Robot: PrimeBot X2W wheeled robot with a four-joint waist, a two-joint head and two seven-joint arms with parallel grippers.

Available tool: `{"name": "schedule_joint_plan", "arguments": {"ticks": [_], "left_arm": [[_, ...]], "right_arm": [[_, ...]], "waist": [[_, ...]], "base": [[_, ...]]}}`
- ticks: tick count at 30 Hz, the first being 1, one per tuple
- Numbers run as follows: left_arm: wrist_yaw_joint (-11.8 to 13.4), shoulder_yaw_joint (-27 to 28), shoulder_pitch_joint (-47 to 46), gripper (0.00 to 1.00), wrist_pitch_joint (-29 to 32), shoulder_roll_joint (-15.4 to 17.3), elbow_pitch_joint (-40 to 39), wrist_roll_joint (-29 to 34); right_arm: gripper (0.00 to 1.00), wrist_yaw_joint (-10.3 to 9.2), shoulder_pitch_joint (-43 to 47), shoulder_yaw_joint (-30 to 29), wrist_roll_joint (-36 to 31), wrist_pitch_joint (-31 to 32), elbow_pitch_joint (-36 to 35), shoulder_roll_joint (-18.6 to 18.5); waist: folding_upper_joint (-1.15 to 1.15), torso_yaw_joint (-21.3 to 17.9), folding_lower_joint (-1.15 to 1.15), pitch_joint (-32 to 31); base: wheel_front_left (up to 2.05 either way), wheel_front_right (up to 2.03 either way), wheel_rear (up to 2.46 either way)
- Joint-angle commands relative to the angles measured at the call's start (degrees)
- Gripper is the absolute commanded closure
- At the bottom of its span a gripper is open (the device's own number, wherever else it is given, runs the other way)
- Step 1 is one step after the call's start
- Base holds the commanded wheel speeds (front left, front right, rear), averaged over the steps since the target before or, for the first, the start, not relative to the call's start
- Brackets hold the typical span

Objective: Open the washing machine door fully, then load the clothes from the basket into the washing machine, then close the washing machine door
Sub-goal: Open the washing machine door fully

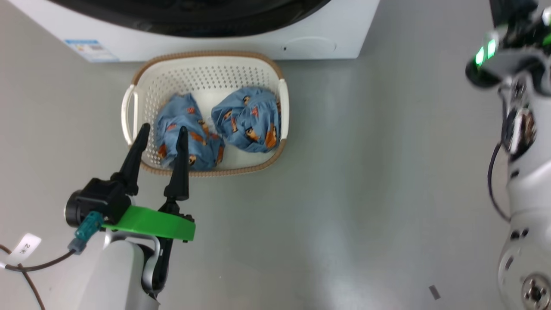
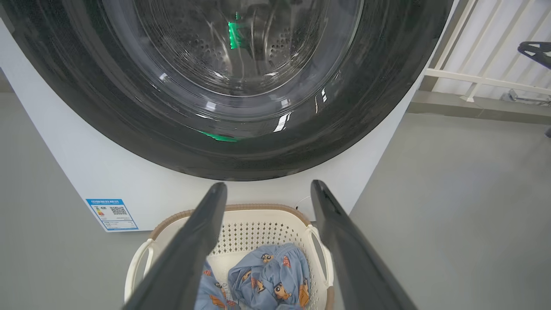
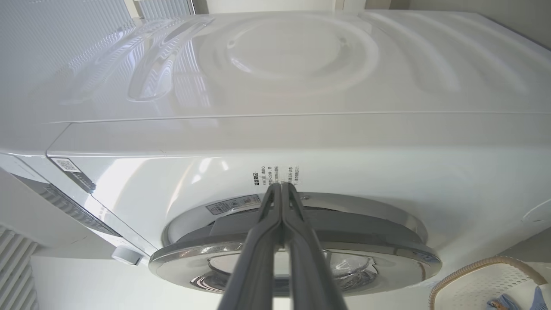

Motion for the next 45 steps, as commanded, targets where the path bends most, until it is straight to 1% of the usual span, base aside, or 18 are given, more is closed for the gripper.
{"name": "schedule_joint_plan", "arguments": {"ticks": [1, 8, 13, 14, 15, 21, 29, 36, 45], "left_arm": [[0.35, 1.51, -0.97, 0.00, -0.52, 1.14, -1.41, -0.44], [0.12, 0.59, -1.73, 0.00, -0.52, 1.14, -1.19, -0.66], [0.08, -0.06, -2.12, 0.00, -0.52, 1.14, -1.17, -0.90], [0.08, -0.06, -2.12, 0.00, -0.52, 1.14, -1.17, -0.90], [0.06, -0.27, -2.29, 0.00, -0.52, 1.14, -1.21, -0.95], [0.06, -0.97, -2.67, 0.00, -0.52, 1.14, -1.32, -1.19], [0.22, -1.91, -3.48, 0.00, -0.52, 1.14, -1.53, -2.23], [0.48, -2.27, -3.93, 0.00, -0.52, 1.14, -1.69, -2.49], [0.85, -2.32, -4.27, 0.00, -0.52, 1.14, -1.84, -3.06]], "right_arm": [[1.00, 0.09, -1.68, 1.19, 0.82, 0.68, -1.02, 0.43], [1.00, 0.09, -9.40, 3.94, -0.98, 4.79, 3.84, -0.02], [1.00, 0.09, -14.41, 5.34, -2.52, 6.16, 7.06, 0.26], [1.00, 0.09, -14.41, 5.34, -2.52, 6.16, 7.06, 0.26], [1.00, 0.09, -16.42, 5.95, -3.41, 6.40, 8.46, 0.35], [1.00, 0.09, -21.85, 6.81, -5.68, 6.11, 12.81, 0.37], [1.00, 0.09, -28.25, 7.50, -8.42, 5.25, 18.02, -0.28], [1.00, 0.09, -31.41, 8.32, -10.19, 6.05, 21.42, -0.51], [1.00, 0.09, -31.85, 9.19, -11.26, 8.57, 22.36, -0.53]], "waist": [[0.00, 1.15, 0.00, 1.36], [0.00, 2.28, 0.00, 2.42], [0.00, 3.08, 0.00, 3.04], [0.00, 3.08, 0.00, 3.04], [0.00, 3.37, 0.00, 3.37], [0.00, 4.39, 0.00, 4.16], [0.00, 6.13, 0.00, 5.37], [0.00, 6.70, 0.00, 6.16], [0.00, 6.58, 0.00, 6.40]], "base": [[0.00, 0.00, 0.00], [0.00, 0.00, 0.00], [0.00, 0.00, 0.00], [0.00, 0.00, 0.00], [0.00, 0.00, 0.00], [0.00, 0.00, 0.00], [0.00, 0.00, 0.00], [0.00, 0.00, 0.00], [0.00, 0.00, 0.00]]}}
